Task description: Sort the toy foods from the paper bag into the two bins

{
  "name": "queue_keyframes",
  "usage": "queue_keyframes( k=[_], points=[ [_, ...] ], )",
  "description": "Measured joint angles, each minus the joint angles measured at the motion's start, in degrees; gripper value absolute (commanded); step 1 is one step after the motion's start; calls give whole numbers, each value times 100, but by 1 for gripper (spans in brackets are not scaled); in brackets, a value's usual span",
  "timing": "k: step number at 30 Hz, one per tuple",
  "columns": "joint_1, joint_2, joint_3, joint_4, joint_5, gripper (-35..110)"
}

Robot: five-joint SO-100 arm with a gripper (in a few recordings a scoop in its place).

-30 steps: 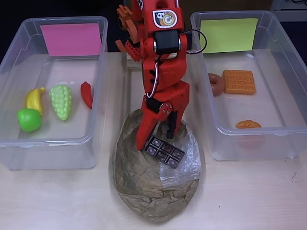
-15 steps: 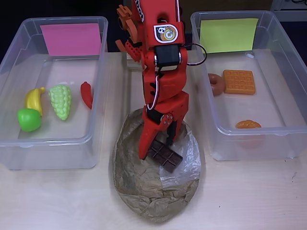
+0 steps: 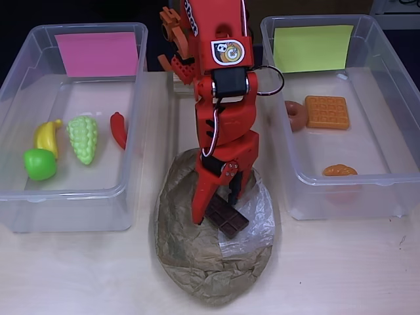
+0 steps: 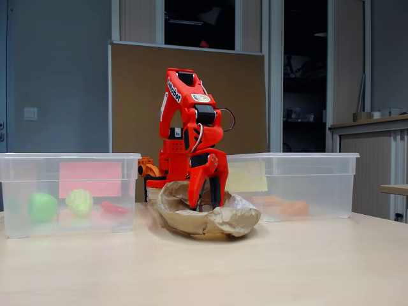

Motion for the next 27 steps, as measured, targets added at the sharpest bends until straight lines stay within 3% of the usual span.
queue_keyframes(
  k=[10, 27],
  points=[
    [-123, -554, -308, 70, 97, 34],
    [105, -1591, -1723, 536, -958, 20]
  ],
)
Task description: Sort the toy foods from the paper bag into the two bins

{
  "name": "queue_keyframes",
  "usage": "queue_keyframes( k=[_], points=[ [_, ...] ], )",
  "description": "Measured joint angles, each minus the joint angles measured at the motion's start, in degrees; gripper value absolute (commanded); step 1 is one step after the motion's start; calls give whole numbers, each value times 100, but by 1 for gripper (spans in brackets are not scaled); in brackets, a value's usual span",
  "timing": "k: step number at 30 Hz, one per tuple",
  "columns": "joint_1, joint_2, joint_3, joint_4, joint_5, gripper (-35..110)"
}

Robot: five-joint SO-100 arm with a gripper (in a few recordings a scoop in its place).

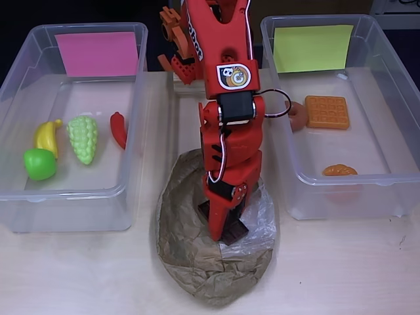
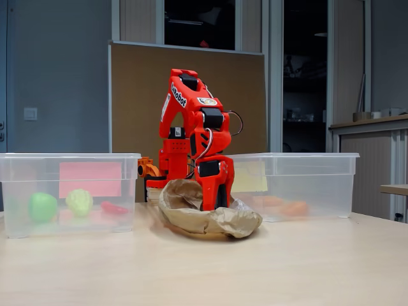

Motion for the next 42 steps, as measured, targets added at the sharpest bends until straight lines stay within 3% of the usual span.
queue_keyframes(
  k=[7, 12, 19, 24, 31, 42],
  points=[
    [-53, 141, -211, 466, -290, 21],
    [-9, 536, -721, 1371, -826, 20],
    [-70, 1433, -1670, 2364, -1652, 19],
    [-527, 2584, -1687, 2435, -1582, 20],
    [-1635, 4236, -589, 1538, -299, 21],
    [-3313, 5405, 1881, -1916, 1582, 23]
  ],
)
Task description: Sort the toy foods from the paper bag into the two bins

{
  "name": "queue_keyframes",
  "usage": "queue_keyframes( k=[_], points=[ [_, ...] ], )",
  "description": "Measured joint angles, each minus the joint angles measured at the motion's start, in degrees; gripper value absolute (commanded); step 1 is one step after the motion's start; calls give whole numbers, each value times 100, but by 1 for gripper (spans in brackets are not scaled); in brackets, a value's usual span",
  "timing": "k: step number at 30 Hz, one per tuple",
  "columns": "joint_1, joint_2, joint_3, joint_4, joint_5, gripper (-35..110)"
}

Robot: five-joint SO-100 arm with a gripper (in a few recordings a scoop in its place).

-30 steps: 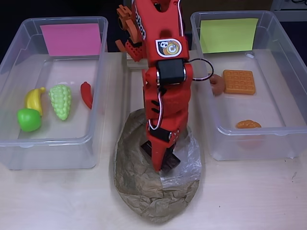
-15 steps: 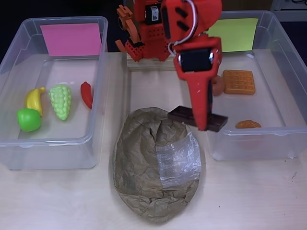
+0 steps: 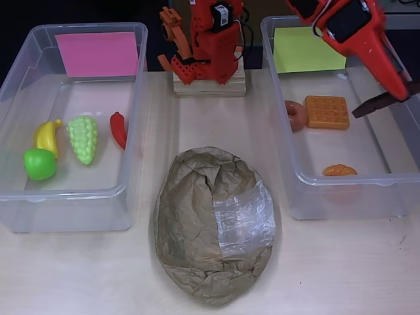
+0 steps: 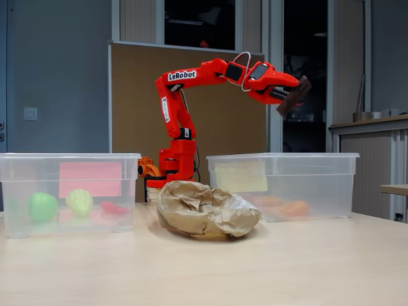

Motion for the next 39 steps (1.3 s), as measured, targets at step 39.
queue_keyframes(
  k=[39],
  points=[
    [-2109, 721, 2487, -703, 4465, 62]
  ],
)
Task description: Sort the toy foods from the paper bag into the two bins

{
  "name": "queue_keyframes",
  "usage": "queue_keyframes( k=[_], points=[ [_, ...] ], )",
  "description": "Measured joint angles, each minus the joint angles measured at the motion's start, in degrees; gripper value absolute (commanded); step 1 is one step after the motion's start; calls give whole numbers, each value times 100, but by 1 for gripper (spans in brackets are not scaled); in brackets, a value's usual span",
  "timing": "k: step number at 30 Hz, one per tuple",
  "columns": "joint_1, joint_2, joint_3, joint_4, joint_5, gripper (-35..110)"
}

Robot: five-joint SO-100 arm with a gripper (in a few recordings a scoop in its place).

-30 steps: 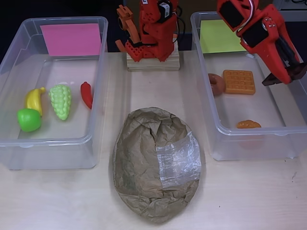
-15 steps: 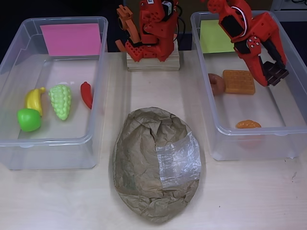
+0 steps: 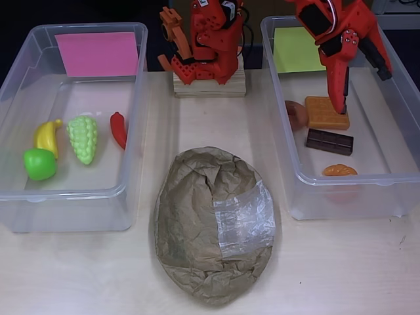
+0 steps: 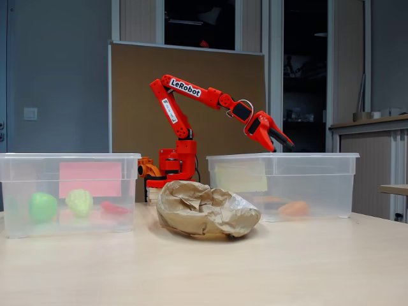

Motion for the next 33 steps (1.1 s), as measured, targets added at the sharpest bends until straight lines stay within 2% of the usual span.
queue_keyframes(
  k=[14, 15, 19, 22, 30, 33],
  points=[
    [316, -18, 88, -281, -1020, 53],
    [316, -44, 88, -290, -1063, 49],
    [457, -97, 88, -272, -1239, 13],
    [791, -114, 35, -132, -1617, 0],
    [1723, 53, -18, -255, -3331, 0],
    [2109, 255, -88, -703, -4474, 0]
  ],
)
